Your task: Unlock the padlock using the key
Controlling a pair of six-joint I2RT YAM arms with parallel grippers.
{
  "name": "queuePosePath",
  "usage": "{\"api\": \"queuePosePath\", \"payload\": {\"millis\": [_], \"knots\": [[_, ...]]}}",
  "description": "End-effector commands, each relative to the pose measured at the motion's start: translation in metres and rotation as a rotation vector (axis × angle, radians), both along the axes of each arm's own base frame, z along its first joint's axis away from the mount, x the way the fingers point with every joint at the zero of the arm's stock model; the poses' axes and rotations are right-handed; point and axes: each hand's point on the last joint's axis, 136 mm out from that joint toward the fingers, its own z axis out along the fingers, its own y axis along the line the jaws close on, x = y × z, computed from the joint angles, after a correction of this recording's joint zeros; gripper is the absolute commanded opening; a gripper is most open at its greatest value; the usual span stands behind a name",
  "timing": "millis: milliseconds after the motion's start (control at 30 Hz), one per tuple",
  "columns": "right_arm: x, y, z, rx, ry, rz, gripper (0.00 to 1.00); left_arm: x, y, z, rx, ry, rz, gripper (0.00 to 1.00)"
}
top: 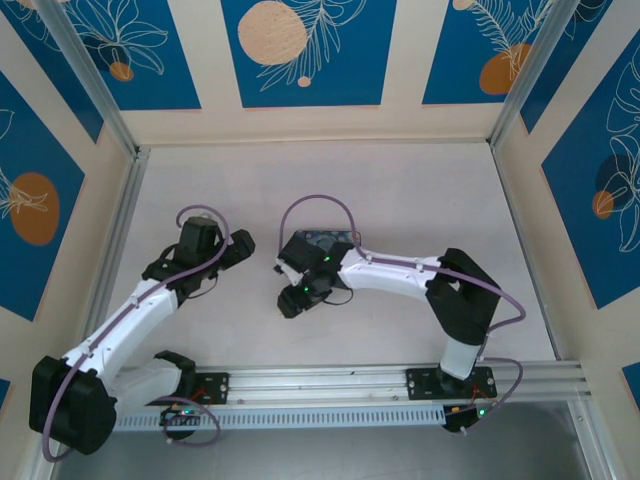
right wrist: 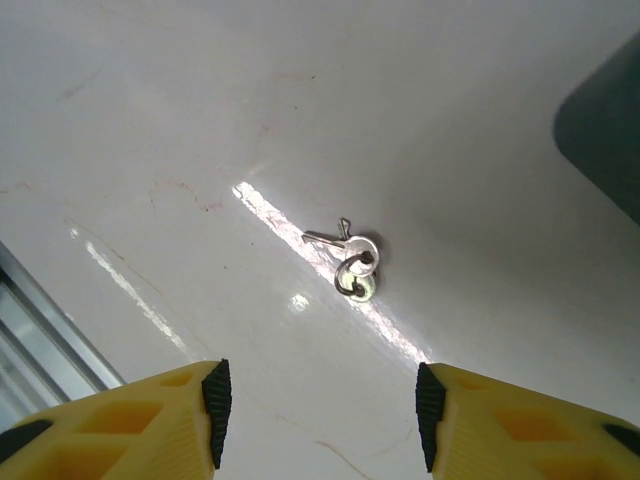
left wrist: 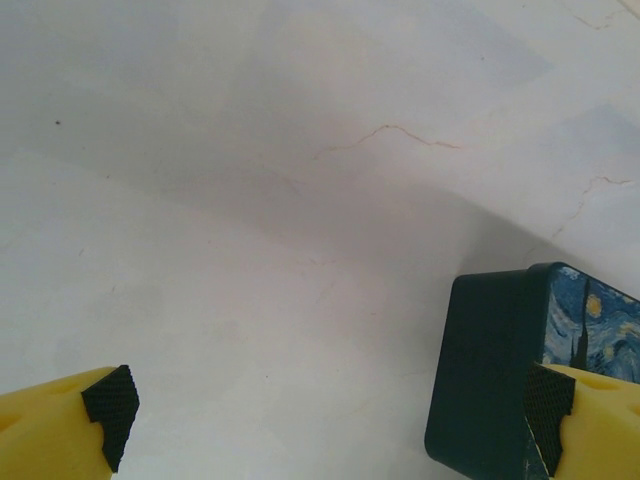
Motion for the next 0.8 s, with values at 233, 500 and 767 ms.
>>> {"api": "queuePosePath", "payload": {"millis": [233,500,767], "knots": [[0.001,0.008,-0.030,-0.130,-0.023,0.122,0.48,-0.003,0.017,-0.003,-0.056,0.033,0.040,1.00],[0.009,0.008,-0.046,-0.189,-0.038,0.143,0.48,-0.002,0.022,-0.007,-0.073,0.037,0.051,1.00],[0.010,0.008,-0.054,-0.214,-0.037,0.155,0.44,0.003,0.024,-0.011,-0.090,0.045,0.062,1.00]]}}
